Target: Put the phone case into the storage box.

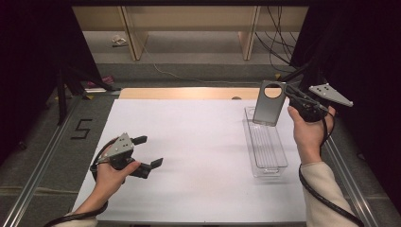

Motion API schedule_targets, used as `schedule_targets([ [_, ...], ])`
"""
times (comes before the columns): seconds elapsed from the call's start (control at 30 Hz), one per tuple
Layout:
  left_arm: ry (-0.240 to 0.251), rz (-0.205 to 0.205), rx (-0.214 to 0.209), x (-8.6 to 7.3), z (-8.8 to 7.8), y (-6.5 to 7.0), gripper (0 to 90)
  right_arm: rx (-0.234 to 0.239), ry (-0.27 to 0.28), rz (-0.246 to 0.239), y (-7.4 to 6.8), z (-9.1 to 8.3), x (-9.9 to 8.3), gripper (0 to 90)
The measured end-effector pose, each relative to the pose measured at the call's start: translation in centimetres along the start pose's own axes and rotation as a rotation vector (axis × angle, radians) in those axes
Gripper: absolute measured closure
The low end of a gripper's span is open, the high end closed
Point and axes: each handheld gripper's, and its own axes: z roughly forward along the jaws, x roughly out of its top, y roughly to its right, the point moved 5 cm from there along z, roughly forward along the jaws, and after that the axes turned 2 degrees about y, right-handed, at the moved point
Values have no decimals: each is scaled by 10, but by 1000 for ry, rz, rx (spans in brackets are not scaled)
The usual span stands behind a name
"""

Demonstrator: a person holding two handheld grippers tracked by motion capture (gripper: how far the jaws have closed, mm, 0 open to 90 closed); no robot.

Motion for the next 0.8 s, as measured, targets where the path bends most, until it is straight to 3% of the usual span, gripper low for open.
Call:
schedule_targets([
  [0.8, -5, 2, 1, -1, 0, 0, 0, -3, 0, -5, 2, 4, 0, 850],
])
